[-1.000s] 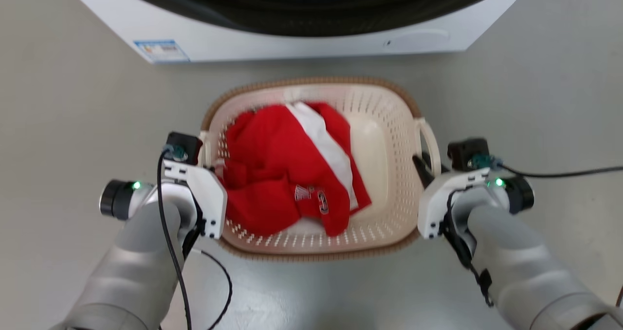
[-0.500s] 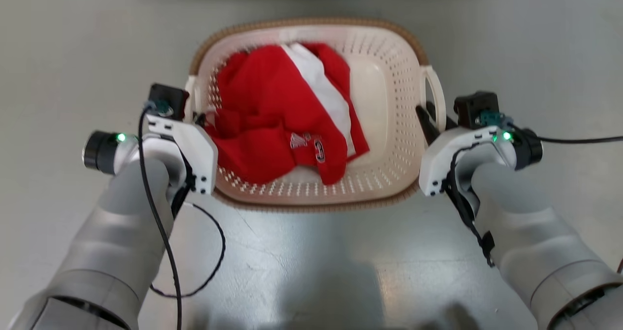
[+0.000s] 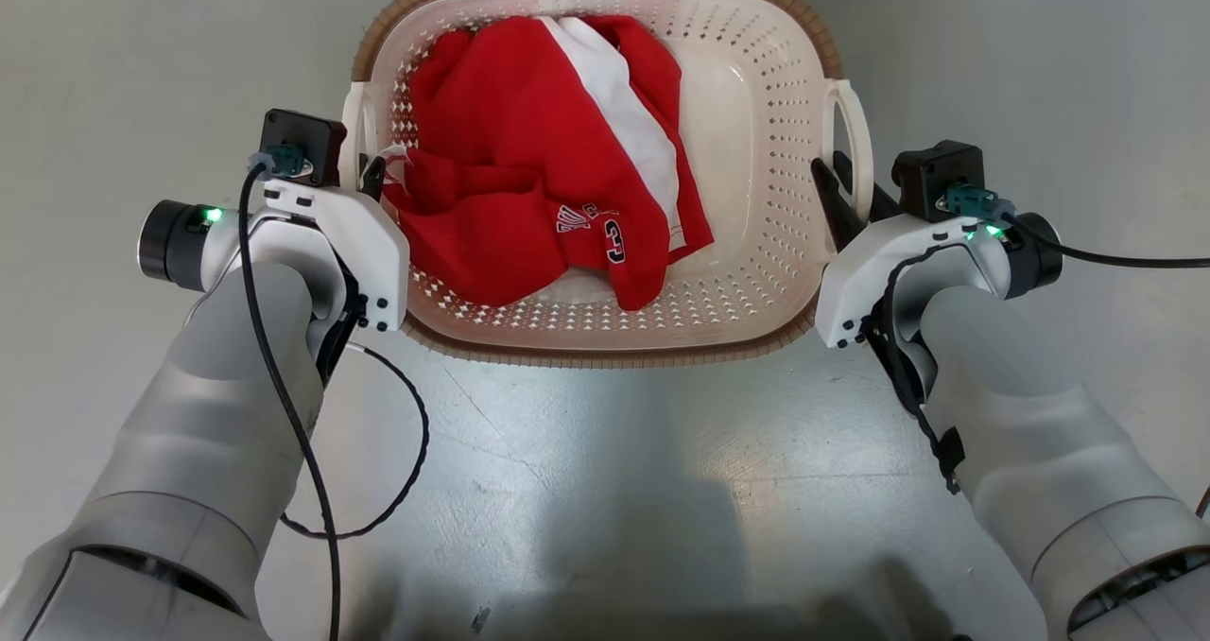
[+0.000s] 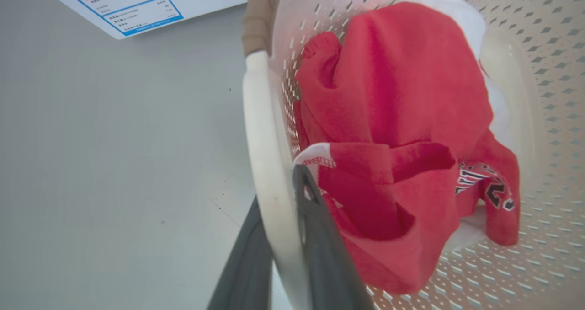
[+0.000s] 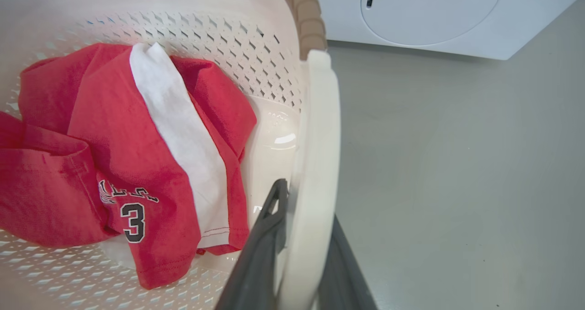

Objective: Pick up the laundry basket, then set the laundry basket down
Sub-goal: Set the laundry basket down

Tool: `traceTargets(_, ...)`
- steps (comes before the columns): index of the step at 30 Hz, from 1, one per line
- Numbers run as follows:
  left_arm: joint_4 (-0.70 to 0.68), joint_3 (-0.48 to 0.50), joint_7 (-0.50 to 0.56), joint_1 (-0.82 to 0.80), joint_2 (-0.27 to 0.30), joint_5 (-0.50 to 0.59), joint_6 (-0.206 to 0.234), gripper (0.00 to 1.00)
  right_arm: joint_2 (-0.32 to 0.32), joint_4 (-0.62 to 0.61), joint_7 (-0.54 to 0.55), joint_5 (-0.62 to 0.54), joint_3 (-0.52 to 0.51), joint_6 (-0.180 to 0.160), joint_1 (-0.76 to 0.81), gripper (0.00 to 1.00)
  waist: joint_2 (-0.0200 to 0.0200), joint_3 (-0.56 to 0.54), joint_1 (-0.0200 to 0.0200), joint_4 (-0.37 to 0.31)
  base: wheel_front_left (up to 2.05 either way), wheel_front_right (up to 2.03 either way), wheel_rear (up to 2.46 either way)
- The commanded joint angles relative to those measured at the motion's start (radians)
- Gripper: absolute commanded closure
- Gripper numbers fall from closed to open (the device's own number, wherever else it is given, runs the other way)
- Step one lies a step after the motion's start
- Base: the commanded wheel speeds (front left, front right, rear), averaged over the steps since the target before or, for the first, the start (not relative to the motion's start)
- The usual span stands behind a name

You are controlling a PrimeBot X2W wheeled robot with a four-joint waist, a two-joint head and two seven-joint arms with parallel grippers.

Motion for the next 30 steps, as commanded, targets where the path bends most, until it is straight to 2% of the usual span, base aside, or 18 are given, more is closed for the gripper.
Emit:
traceTargets(1,0.001,0.013,-0.014,-0.022,0.066,-0.005,0.019,1.0,0.004,-0.012,-0.014,-0.031,0.003,0.008,0.041,1.0,0.0,0.009,0.0,0.001,0.0,0.0,0.0)
traceTargets(12,0.004,0.007,-0.013,-0.043,0.056,-0.017,0.03,1.0,0.004,-0.038,-0.014,-0.13,-0.106,0.008,0.048,1.0,0.0,0.05,0.0,0.006,0.0,0.0,0.0)
traceTargets(23,0.005,-0.004,-0.006,-0.045,0.059,-0.024,0.035,1.0,0.004,-0.058,-0.014,-0.137,-0.121,0.008,0.066,1.0,0.0,0.058,0.0,0.005,0.0,0.0,0.0)
traceTargets(24,0.005,-0.005,-0.005,-0.045,0.058,-0.025,0.036,0.78,0.004,-0.056,-0.014,-0.135,-0.121,0.008,0.067,1.0,0.0,0.059,0.0,0.005,0.0,0.0,0.0)
traceTargets(25,0.005,-0.006,-0.004,-0.046,0.058,-0.025,0.036,0.31,0.004,-0.054,-0.014,-0.132,-0.125,0.008,0.065,0.75,0.0,0.061,0.0,0.004,0.0,0.0,0.0)
traceTargets(26,0.006,-0.007,-0.003,-0.046,0.057,-0.027,0.035,0.0,0.004,-0.054,-0.014,-0.136,-0.133,0.008,0.062,0.29,0.0,0.063,0.0,0.002,0.0,0.0,0.0)
traceTargets(27,0.006,-0.006,0.0,-0.047,0.056,-0.03,0.035,0.0,0.004,-0.054,-0.014,-0.14,-0.14,0.008,0.06,0.0,0.0,0.065,0.0,0.002,0.0,0.0,0.0)
traceTargets(30,0.006,-0.004,0.0,-0.05,0.052,-0.036,0.038,0.0,0.004,-0.051,-0.014,-0.157,-0.162,0.008,0.056,0.0,0.0,0.071,0.0,0.003,0.0,0.0,0.0)
